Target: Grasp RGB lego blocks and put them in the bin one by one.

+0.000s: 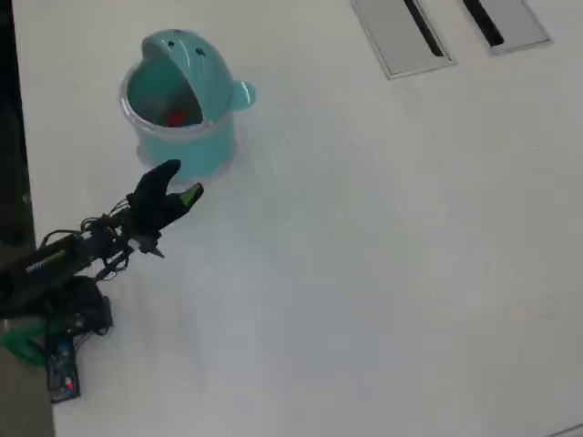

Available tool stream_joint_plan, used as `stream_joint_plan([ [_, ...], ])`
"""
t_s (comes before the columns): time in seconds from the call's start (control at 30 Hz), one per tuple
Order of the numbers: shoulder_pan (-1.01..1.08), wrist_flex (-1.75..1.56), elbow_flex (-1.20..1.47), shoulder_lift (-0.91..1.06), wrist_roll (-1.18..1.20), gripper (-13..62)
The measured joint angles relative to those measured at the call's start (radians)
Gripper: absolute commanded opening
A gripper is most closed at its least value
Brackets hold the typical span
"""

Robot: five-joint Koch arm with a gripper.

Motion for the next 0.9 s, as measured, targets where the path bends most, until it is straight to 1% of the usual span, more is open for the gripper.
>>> stream_joint_plan([
  [0.2, 0.075, -0.018, 0.052, 0.0, 0.153, 32.3],
  [0.37, 0.126, -0.087, 0.115, 0.0, 0.212, 32.3],
  [0.9, 0.169, -0.442, 0.488, 0.0, 0.224, 32.2],
])
